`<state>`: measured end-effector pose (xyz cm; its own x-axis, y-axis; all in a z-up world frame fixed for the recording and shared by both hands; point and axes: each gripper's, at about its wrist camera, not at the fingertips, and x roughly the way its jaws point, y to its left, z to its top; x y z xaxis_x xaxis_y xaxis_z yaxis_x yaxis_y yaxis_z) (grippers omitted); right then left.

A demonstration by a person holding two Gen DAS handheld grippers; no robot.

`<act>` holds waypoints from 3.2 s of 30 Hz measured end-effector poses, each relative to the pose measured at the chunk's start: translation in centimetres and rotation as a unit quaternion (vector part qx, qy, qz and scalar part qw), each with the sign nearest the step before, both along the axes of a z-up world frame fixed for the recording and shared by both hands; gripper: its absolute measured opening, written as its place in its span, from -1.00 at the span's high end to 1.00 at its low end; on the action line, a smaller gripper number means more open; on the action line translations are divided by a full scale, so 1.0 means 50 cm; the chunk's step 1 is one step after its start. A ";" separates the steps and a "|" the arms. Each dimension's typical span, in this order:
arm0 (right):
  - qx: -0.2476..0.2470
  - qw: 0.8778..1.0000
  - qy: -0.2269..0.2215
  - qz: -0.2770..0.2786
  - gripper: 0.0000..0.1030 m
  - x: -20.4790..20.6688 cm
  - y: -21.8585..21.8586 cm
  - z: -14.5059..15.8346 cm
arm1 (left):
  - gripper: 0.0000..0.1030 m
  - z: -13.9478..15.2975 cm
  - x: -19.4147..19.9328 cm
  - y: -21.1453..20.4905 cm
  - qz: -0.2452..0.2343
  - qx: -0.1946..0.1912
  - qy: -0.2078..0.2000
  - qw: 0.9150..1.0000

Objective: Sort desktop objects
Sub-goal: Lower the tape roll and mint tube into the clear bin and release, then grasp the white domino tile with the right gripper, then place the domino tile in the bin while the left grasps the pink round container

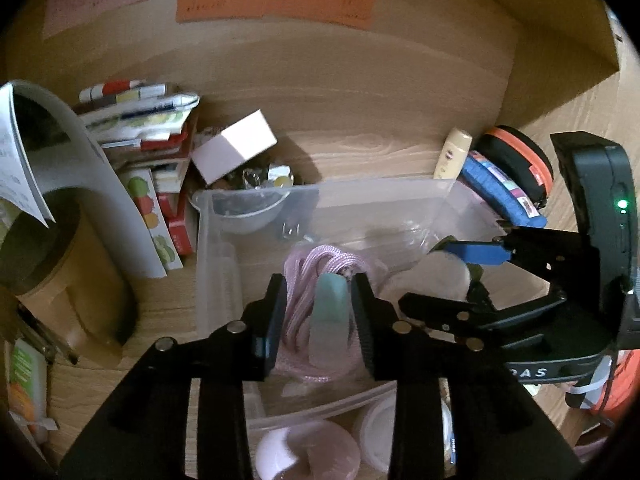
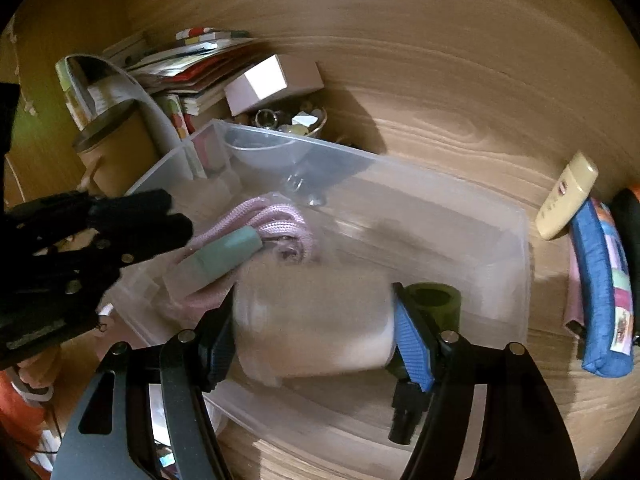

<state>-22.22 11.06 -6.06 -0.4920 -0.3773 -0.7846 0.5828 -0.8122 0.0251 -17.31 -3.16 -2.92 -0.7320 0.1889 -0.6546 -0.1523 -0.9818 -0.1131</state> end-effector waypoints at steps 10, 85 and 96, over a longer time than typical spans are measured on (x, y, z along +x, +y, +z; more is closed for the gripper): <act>0.019 0.997 0.081 0.003 -0.42 0.057 0.007 0.056 | 0.06 0.043 0.037 0.002 0.008 0.000 0.027 1.000; 0.027 0.999 0.010 -0.020 0.57 0.215 0.216 -0.060 | -0.21 -0.139 0.144 0.001 0.043 -0.046 -0.085 0.994; 0.002 0.998 0.048 -0.029 0.57 0.203 0.216 0.002 | -0.21 -0.068 0.181 -0.011 0.059 -0.022 -0.031 0.998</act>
